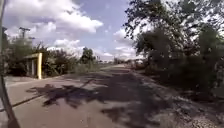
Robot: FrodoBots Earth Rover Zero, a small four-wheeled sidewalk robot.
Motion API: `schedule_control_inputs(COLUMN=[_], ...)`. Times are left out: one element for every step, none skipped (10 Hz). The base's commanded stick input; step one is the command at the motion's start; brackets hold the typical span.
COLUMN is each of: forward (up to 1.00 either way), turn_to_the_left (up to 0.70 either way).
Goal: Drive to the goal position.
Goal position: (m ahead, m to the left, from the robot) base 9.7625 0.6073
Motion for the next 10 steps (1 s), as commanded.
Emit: schedule_control_inputs(forward=[0.70,0.70,0.70,0.70,0.70,0.70,0.70,0.70,0.70,0.70], turn_to_the_left=[0.00,0.00,0.00,0.00,0.00,0.00,0.00,0.00,0.00,0.00])
